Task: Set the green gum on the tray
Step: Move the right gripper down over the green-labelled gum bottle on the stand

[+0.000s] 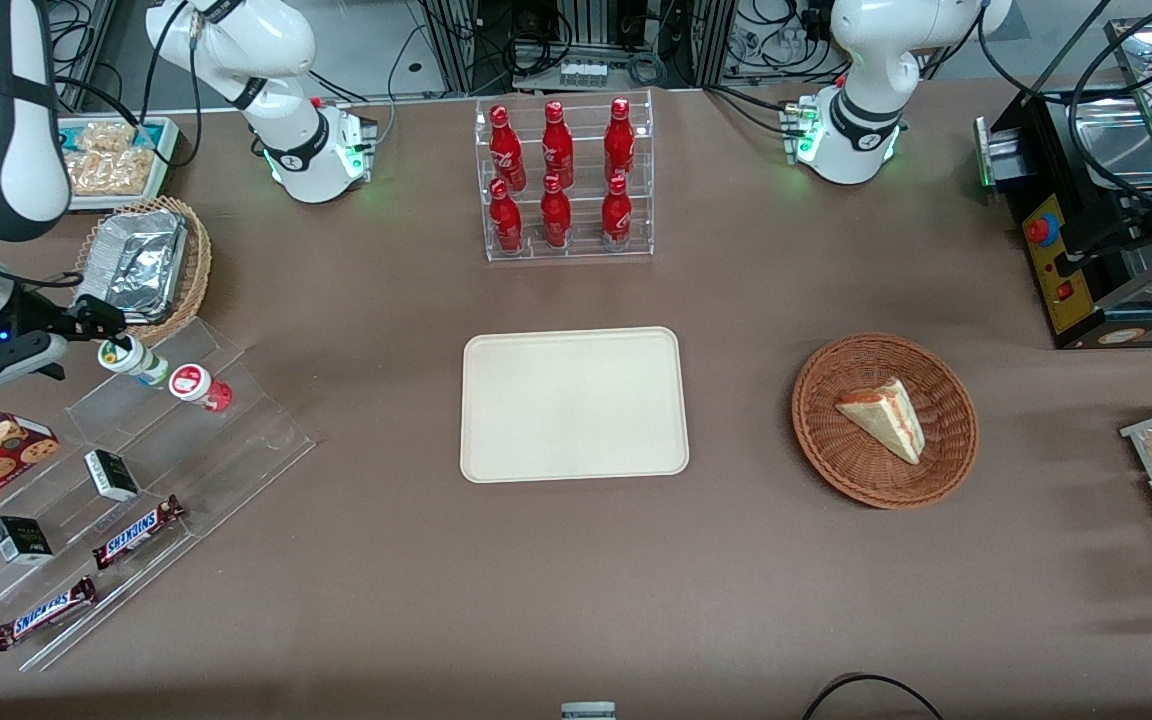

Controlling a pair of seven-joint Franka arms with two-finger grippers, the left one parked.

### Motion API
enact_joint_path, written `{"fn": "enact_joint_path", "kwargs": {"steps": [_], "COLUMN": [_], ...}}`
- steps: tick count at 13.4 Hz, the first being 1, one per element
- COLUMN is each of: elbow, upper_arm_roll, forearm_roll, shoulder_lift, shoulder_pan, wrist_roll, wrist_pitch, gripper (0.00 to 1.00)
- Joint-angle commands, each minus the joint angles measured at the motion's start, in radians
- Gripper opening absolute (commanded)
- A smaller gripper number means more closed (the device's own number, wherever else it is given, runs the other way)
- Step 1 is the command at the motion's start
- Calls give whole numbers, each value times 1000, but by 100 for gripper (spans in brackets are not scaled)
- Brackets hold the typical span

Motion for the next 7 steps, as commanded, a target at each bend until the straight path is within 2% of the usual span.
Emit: {"fn": "enact_joint_path", "kwargs": {"steps": [1,7], "elbow": [-96,-165], "upper_arm_roll": [-14,-56], "forearm_roll": [-4,-1], "shoulder_lift": [-50,-47], "shoulder_pan": [-5,-5], "wrist_roll": [-37,-63], "wrist_pitch": [92,152], "gripper": [99,99]}}
